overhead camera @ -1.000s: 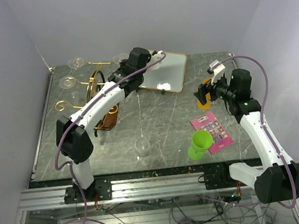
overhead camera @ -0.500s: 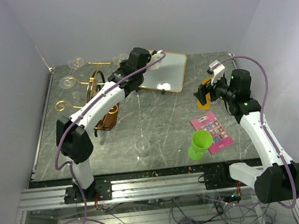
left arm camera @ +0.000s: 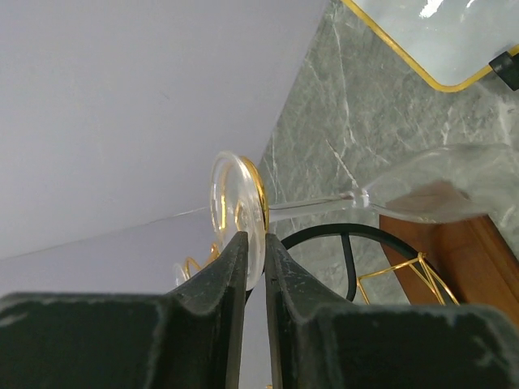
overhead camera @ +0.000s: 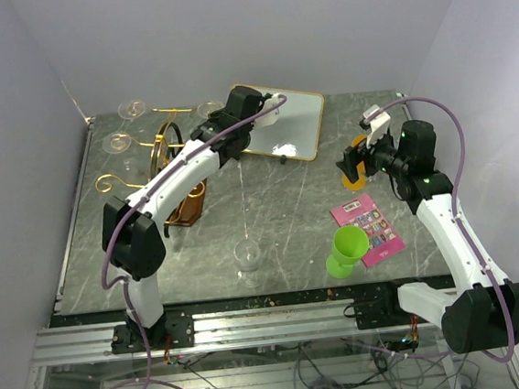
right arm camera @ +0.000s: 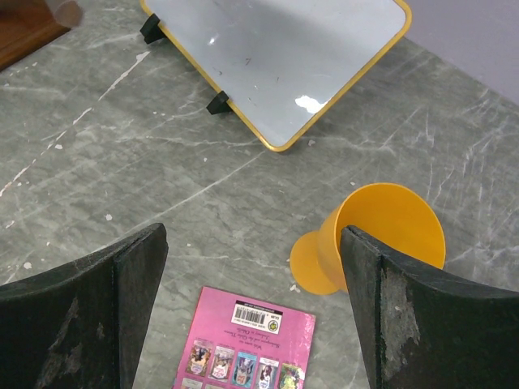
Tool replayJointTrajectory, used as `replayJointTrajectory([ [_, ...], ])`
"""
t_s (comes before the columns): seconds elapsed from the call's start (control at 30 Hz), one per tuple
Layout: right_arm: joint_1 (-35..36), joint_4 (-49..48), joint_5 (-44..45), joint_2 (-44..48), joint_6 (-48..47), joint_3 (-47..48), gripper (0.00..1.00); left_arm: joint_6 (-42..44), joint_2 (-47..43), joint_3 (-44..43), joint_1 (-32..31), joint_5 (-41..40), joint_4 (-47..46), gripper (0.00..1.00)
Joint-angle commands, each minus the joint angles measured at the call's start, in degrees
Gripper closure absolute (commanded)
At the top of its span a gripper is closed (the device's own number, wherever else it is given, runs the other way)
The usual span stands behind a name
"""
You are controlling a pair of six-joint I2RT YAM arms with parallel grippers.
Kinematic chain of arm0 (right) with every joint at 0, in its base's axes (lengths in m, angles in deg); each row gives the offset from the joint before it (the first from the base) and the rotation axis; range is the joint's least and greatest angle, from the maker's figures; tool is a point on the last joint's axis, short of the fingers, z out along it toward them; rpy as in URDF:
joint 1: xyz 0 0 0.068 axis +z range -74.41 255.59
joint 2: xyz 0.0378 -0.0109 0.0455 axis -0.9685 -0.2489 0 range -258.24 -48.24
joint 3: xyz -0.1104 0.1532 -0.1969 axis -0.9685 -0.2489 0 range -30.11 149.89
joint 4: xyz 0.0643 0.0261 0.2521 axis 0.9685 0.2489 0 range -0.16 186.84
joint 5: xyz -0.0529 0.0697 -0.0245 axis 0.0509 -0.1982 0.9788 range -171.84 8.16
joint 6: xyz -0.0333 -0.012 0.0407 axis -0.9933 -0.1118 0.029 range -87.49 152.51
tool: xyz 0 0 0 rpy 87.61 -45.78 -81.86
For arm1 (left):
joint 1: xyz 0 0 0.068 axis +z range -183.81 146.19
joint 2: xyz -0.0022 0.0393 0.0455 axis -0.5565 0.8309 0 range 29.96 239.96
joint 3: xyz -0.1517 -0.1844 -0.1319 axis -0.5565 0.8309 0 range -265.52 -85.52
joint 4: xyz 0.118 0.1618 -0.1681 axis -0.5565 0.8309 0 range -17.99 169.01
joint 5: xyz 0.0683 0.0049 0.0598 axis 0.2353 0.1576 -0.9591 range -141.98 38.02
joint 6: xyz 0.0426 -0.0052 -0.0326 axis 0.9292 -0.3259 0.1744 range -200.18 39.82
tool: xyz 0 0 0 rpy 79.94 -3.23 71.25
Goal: Place the wine glass upside down on the wine glass rack
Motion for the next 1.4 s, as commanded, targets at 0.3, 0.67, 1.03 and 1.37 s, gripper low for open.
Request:
replayJointTrajectory([
  [0.3, -0.42, -1.25, -0.35, 0.68, -0.31, -0.43, 0.13, -4.41, -0.48, -4.91, 0.40, 1.26, 3.98, 0.58],
  [0.67, -0.53, 2.21, -3.26, -0.49, -1.80, 3.12, 0.15, -15.41, -11.65, -3.51, 0.81, 10.67, 7.51, 0.18],
  [1.03, 21.19, 21.18, -7.56, -6.49, -12.99, 18.87, 0.16, -32.68, -29.47, 5.18, 13.84, 29.57, 11.09, 0.00],
  [1.37, 45.75, 26.07, 0.74, -19.33, -10.49, 29.31, 0.23, -40.79, -39.02, 10.51, 30.17, 32.60, 8.15, 0.00],
])
